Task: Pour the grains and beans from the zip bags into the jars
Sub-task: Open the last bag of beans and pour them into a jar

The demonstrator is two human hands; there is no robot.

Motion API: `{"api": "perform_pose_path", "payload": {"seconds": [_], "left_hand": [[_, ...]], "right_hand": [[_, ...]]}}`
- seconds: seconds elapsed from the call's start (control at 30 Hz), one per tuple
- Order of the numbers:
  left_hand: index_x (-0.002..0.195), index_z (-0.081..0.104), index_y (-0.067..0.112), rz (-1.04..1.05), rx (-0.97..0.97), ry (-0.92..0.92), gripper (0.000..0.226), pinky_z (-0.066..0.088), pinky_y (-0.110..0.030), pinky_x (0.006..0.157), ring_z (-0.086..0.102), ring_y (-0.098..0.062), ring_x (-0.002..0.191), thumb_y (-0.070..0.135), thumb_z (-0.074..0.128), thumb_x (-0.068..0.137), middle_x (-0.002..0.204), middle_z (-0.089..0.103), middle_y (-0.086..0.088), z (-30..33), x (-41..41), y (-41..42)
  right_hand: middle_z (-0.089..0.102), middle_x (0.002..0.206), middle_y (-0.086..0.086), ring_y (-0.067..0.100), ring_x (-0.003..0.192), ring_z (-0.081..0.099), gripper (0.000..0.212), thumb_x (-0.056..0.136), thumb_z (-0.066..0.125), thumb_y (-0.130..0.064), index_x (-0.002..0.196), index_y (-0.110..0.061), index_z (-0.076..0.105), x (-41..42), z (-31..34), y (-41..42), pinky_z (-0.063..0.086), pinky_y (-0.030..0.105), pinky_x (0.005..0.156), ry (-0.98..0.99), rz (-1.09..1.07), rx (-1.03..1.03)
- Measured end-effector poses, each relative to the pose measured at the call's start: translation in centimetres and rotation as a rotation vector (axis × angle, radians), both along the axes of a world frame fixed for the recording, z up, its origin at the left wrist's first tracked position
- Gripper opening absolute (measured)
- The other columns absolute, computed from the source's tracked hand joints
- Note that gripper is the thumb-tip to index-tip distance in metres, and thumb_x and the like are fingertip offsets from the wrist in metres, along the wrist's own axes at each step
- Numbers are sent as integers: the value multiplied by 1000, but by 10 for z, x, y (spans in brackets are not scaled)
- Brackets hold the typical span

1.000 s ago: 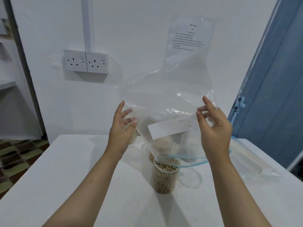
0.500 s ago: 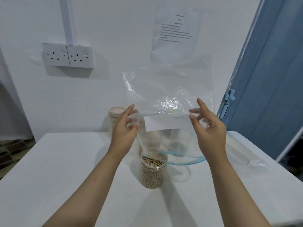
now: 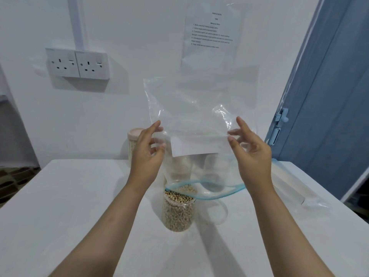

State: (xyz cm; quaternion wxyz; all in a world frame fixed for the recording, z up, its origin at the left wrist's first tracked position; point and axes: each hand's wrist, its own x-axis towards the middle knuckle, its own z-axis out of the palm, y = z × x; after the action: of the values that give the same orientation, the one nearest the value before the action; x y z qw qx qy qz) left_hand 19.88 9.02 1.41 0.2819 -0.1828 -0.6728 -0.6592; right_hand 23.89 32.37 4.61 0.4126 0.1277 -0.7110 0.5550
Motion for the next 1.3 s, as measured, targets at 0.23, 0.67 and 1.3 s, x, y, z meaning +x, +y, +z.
{"api": "perform_pose_path", "payload": {"seconds": [0.23,0.67,1.3], "left_hand": [[138,50,30,29,-16,17,59,48,-15,84,55,-1,93,-9,55,94,124,54,12,3,-3,1],[133,17,78,-119,-241,-150,86,43,-18,95,47,10,122,16,63,96,139,41,26,-47,2,1],[95,69,29,30,-109,-229,11,48,-19,69,60,-8,75,18,65,95,85,66,1,-37,-12,70]], "right_hand": [[70,103,-6,10,83,59,48,94,67,-9,134,-34,58,-6,2,1,50,33,86,-5,7,-11],[70,105,-3,10,83,57,49,95,66,-10,136,-34,56,-10,4,3,53,38,89,45,-8,-55],[55,137,-5,1,106,62,37,105,45,-12,138,-24,57,-17,-66,93,52,27,99,-310,-188,-80]]}}
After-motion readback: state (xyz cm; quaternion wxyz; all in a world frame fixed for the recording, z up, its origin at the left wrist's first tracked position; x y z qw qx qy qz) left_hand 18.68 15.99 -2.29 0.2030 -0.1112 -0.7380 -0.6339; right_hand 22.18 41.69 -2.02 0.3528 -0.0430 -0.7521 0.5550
